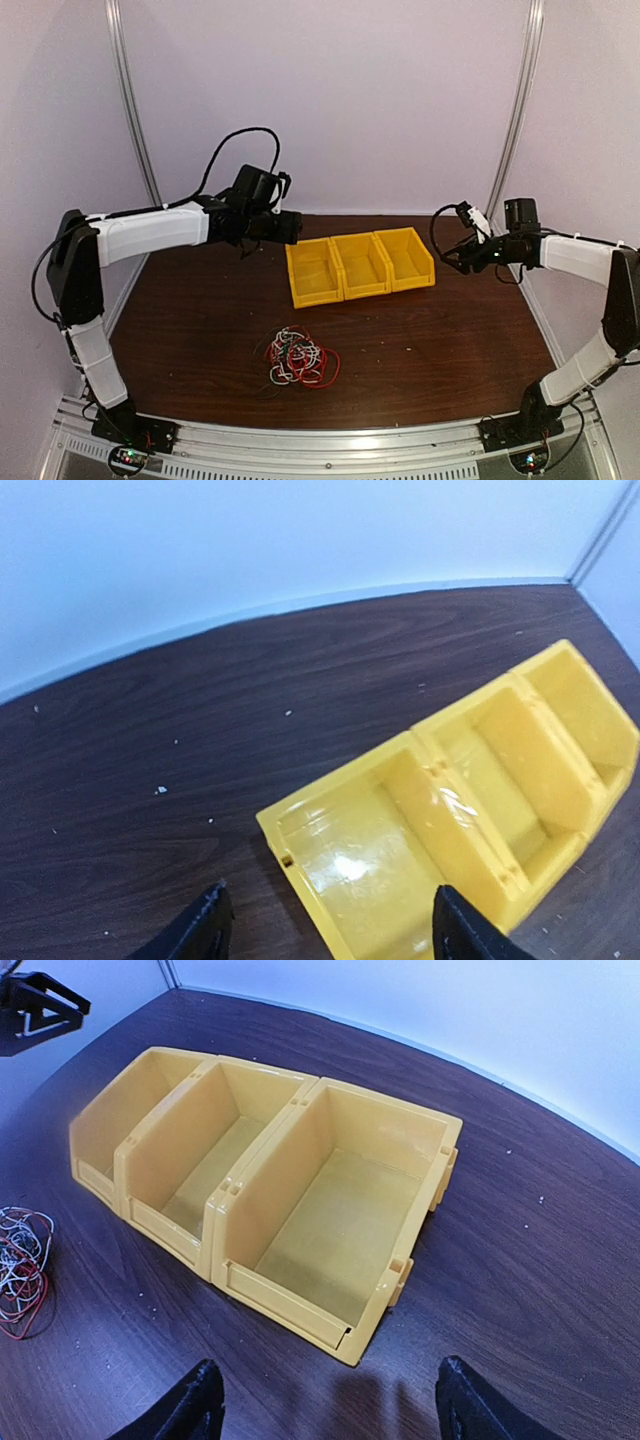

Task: Untangle the cables
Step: Adjust the bin at the center of the board, then pick up one of the twisted cables from the tangled cable pile.

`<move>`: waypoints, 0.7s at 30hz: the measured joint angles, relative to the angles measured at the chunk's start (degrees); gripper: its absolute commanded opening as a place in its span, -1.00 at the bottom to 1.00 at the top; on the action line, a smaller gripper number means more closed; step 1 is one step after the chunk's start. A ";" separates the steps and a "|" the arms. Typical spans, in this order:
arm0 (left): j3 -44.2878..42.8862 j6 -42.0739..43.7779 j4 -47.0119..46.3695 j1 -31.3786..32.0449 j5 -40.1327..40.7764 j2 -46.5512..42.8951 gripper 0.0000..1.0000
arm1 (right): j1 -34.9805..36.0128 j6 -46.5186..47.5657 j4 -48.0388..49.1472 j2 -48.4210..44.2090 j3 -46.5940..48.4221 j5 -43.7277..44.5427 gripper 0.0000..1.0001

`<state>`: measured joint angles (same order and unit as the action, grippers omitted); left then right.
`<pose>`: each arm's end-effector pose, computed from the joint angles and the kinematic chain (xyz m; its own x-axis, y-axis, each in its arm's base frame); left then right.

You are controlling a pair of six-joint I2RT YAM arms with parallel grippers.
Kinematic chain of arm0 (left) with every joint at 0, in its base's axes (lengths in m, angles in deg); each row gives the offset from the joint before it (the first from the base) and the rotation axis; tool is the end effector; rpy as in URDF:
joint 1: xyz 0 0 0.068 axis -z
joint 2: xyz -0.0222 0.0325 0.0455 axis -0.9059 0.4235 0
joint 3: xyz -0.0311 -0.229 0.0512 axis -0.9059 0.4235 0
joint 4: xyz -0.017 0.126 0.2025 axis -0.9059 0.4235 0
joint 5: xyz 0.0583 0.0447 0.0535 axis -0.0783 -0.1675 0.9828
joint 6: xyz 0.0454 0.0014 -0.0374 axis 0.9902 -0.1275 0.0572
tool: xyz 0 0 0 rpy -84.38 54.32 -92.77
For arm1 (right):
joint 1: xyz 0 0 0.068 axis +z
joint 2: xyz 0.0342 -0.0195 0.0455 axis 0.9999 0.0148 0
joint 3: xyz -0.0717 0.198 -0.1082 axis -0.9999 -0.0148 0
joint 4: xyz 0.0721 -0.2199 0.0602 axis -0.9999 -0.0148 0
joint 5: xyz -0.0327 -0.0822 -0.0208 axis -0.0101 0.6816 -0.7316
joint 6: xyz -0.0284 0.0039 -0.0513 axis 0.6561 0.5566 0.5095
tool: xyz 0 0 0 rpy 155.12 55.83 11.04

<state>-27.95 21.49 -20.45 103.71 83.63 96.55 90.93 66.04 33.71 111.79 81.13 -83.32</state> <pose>0.3293 -0.2534 0.2307 -0.6332 -0.0065 -0.7740 0.2509 0.9442 -0.2133 0.2943 0.0375 0.2097 -0.4411 -0.2488 -0.8622 -0.7078 0.6871 0.1638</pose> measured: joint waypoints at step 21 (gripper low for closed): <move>37.29 11.61 -4.50 7.96 -13.55 -40.61 0.43 | 19.23 13.68 -5.51 -8.76 -1.60 -6.36 -0.09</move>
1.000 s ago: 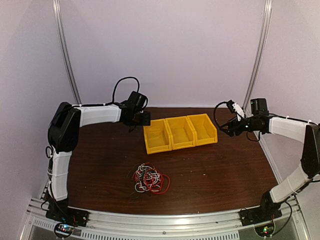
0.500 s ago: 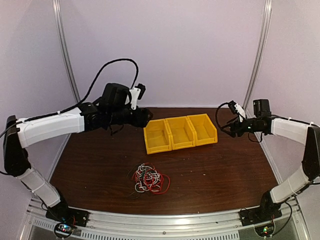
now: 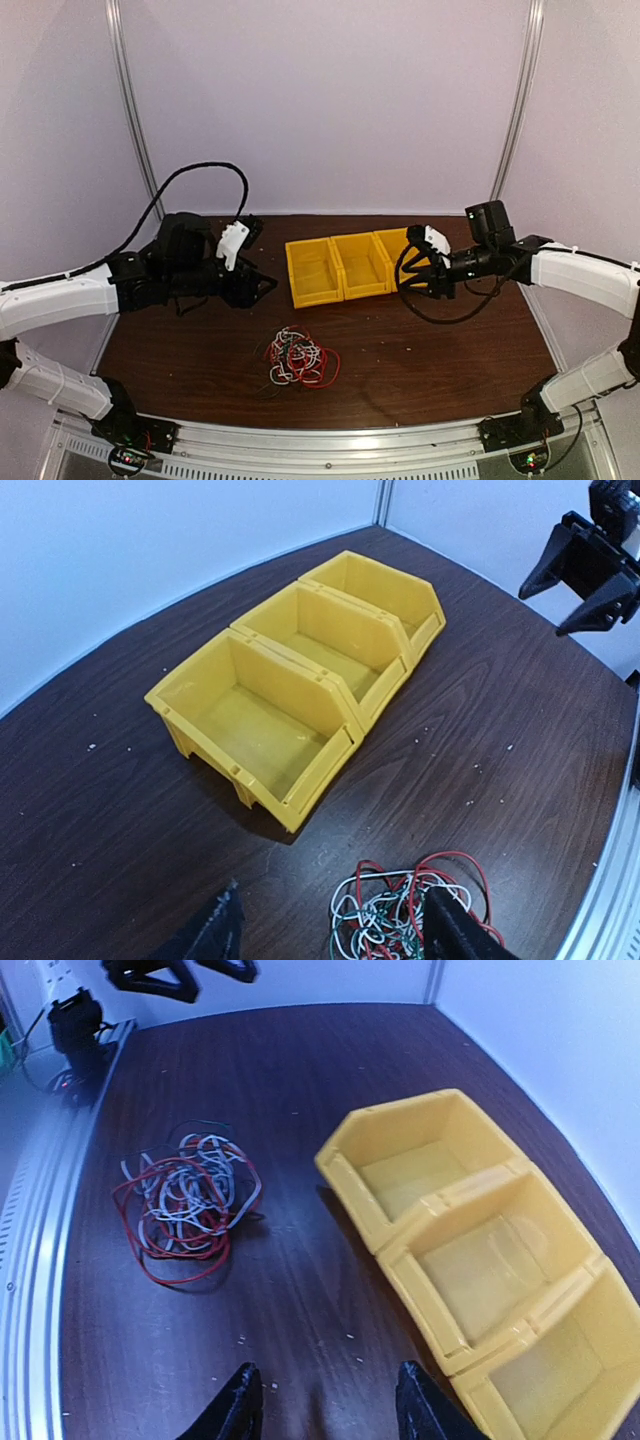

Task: Untangle the cables
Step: Pick up one of the twisted cables from the tangled cable pile.

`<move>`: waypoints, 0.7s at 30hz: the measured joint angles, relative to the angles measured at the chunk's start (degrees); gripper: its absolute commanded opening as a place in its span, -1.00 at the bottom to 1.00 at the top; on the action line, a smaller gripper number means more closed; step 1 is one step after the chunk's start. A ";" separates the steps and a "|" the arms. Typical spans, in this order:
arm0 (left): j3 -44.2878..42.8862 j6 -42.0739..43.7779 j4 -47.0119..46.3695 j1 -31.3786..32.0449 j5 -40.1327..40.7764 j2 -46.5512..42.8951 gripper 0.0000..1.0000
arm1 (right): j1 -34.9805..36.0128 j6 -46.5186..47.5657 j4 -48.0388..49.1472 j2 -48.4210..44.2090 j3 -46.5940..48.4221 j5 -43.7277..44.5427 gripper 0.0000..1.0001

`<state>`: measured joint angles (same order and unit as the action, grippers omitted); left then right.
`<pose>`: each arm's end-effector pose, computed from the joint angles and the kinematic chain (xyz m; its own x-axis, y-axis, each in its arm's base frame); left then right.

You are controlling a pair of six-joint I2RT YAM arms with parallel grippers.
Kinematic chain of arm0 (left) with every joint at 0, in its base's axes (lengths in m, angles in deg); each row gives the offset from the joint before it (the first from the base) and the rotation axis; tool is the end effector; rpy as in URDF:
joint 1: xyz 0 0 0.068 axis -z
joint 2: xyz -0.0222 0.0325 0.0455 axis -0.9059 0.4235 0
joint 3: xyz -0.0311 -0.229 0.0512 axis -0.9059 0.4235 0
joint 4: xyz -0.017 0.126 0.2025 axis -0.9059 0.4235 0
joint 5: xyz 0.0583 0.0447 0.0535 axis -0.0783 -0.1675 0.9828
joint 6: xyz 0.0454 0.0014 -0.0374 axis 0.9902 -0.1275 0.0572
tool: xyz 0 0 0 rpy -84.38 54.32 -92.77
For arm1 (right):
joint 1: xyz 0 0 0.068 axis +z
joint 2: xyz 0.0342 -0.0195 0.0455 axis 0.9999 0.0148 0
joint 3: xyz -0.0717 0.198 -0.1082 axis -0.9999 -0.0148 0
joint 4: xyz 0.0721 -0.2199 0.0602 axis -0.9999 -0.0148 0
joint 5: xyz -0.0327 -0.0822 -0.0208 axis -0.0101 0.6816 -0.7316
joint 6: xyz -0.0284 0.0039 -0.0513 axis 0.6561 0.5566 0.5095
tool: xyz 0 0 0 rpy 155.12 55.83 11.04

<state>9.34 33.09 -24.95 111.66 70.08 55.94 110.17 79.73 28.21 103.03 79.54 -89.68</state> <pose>0.1833 -0.1967 0.2548 -0.4944 0.2068 -0.8443 0.6553 0.7268 -0.2057 0.2375 0.1252 0.2355 -0.0736 -0.4082 -0.9099 -0.9720 0.2336 -0.0261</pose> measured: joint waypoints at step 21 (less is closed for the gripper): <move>5.35 -2.36 -4.35 -4.37 2.89 4.31 0.38 | 26.99 3.93 -7.52 22.88 17.92 8.83 -0.28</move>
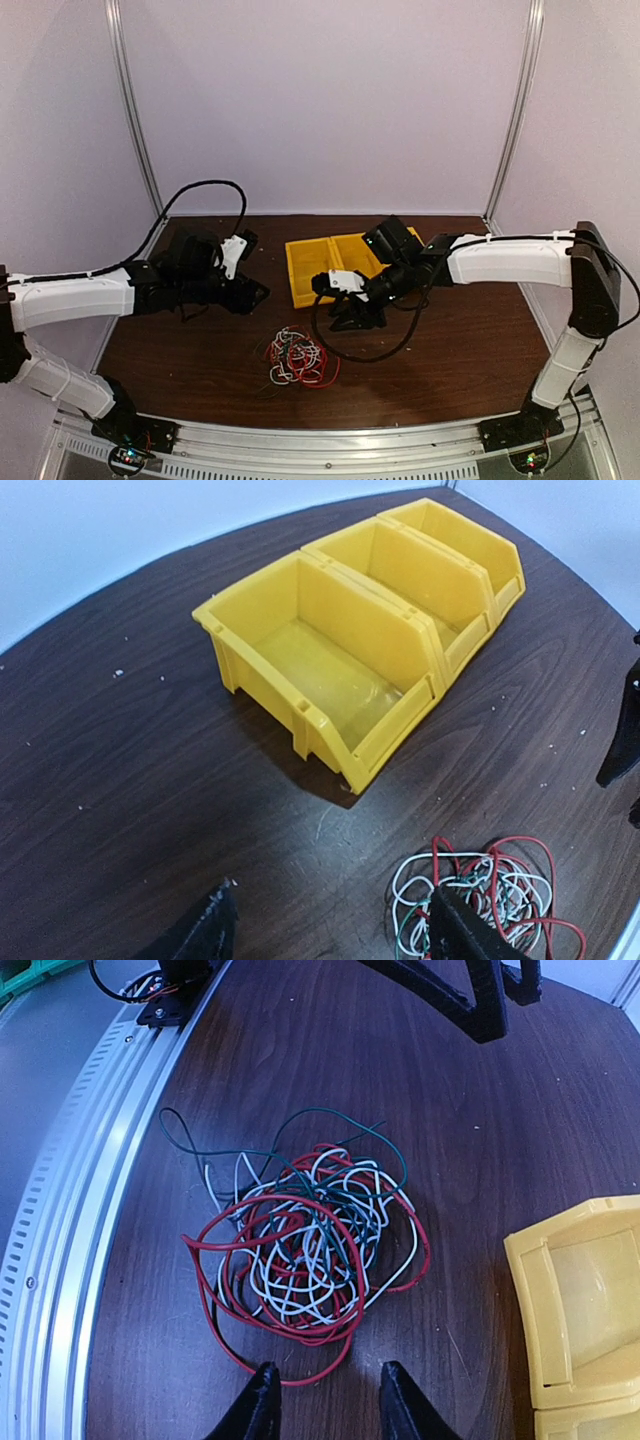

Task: Untangle the cables
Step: Pick up one of the twisted cables from the tangled cable pile.

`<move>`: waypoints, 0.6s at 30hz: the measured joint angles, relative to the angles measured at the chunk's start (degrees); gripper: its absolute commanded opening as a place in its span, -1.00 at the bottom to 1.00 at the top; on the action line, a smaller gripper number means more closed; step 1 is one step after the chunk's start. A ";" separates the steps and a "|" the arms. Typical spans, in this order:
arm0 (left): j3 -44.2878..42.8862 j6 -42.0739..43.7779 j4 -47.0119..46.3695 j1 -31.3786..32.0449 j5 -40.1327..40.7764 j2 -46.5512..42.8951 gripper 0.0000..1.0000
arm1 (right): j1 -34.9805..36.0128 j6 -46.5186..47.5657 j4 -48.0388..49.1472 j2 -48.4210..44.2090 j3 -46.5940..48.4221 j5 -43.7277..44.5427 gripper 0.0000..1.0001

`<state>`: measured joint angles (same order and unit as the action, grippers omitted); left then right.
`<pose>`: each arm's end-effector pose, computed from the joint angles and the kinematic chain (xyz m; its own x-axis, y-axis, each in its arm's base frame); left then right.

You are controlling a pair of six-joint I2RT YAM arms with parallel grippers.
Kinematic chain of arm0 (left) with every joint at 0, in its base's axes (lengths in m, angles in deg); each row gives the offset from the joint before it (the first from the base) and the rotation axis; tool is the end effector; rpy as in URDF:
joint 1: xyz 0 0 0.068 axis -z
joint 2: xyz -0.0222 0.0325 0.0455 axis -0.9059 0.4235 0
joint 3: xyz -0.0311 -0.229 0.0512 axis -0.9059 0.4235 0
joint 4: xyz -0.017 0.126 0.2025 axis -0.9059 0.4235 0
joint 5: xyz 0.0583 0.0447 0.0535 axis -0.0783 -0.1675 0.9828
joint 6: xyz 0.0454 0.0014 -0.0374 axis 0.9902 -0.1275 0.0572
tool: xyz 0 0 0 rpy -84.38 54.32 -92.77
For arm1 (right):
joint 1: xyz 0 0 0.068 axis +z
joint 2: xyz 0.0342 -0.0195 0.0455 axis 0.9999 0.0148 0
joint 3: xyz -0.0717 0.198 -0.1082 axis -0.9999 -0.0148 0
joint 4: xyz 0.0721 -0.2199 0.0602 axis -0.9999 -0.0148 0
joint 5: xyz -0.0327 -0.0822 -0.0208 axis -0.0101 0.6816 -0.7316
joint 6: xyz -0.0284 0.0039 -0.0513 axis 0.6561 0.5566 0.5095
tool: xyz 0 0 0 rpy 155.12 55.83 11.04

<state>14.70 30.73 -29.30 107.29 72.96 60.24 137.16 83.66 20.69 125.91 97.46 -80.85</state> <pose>0.2029 -0.1839 0.2129 -0.5807 0.1799 -0.7940 0.5314 0.8227 -0.2022 0.2073 0.2706 0.2030 0.0762 -0.5955 -0.7998 -0.9869 -0.1592 0.0246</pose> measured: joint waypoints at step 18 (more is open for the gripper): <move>3.06 -4.52 0.61 -3.39 -0.09 -0.31 0.48 | 8.96 1.60 -2.34 7.52 5.51 8.35 -0.02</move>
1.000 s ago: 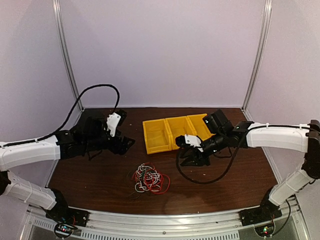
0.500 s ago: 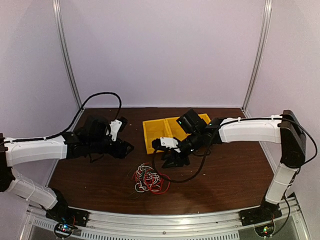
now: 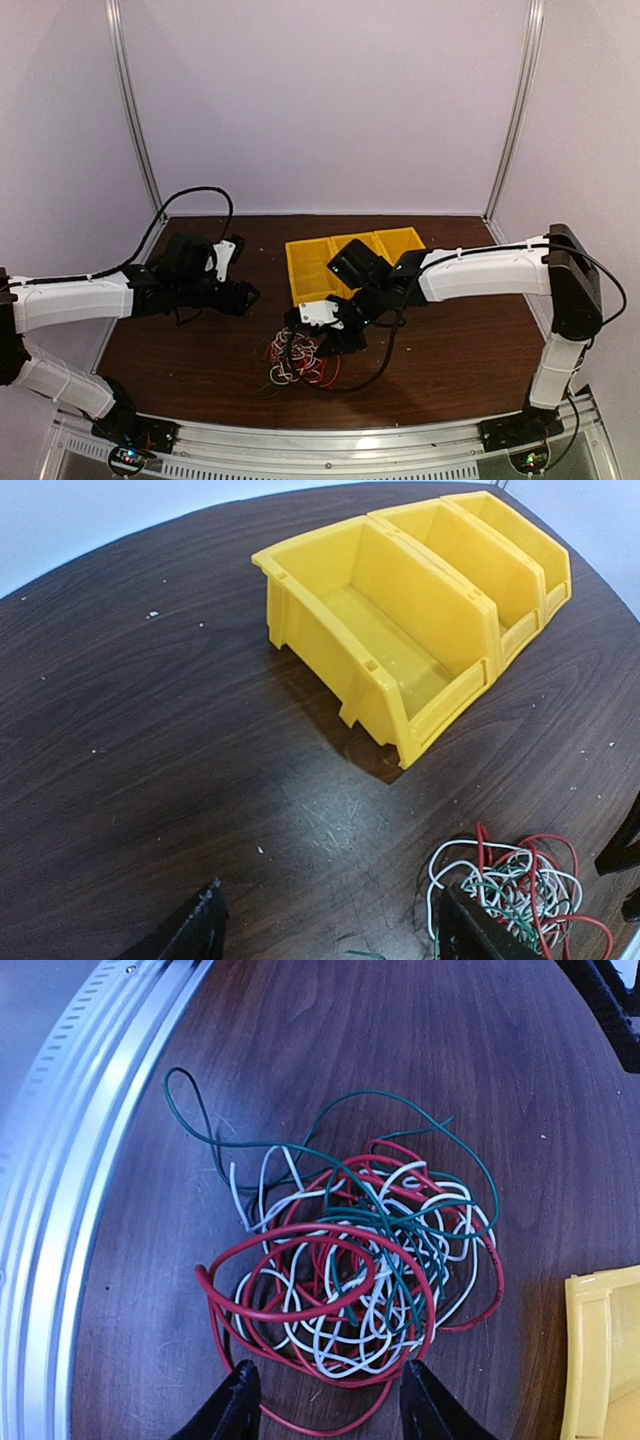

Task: Untangle the cables
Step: Pick up one of the twisted cables from the tangled cable pile.

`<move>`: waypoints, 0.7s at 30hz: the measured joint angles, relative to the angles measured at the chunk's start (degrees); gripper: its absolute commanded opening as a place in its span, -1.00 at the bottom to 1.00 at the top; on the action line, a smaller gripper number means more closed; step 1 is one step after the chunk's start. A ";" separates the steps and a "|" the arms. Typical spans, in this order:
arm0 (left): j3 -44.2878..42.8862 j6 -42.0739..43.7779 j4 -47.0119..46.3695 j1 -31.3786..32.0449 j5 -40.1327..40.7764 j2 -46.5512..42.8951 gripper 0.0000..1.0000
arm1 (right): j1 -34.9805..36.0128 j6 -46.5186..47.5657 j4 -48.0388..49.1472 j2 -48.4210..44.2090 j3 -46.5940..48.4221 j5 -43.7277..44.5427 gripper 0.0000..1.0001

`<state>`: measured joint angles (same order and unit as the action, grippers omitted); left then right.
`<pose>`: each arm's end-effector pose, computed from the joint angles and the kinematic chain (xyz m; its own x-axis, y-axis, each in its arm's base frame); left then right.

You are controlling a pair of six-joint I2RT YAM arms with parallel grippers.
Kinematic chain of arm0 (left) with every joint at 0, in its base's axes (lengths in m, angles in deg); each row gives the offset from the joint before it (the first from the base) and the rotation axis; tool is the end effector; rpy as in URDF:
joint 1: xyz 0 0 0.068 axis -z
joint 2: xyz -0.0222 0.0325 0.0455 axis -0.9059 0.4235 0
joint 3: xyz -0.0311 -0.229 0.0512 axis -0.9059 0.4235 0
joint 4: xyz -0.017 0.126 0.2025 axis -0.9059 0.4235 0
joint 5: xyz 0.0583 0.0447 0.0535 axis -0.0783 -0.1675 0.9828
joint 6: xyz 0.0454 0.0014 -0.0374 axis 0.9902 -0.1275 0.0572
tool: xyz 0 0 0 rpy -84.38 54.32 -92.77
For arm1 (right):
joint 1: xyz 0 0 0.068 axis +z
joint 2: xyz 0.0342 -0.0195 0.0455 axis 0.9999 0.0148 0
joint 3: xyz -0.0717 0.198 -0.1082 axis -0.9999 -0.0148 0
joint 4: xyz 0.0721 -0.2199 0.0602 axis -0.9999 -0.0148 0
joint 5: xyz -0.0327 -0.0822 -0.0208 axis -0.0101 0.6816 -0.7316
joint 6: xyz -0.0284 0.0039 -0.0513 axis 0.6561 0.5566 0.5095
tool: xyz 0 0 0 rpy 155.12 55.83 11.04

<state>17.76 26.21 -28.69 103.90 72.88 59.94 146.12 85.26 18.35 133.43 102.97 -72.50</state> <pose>0.2072 -0.1667 0.1964 -0.6615 0.1059 -0.7425 0.4228 0.8704 -0.2525 0.1793 0.3158 0.1817 0.1820 -0.6801 -0.7102 -0.9698 -0.2434 -0.0154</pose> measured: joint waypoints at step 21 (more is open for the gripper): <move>-0.09 0.00 0.59 -0.02 1.70 -1.01 0.49 | 10.62 12.83 3.54 -1.22 -1.84 28.17 0.02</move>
<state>17.67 26.21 -28.10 103.88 74.58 58.93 156.74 98.09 21.89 132.20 101.13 -44.33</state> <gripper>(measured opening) 0.745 0.519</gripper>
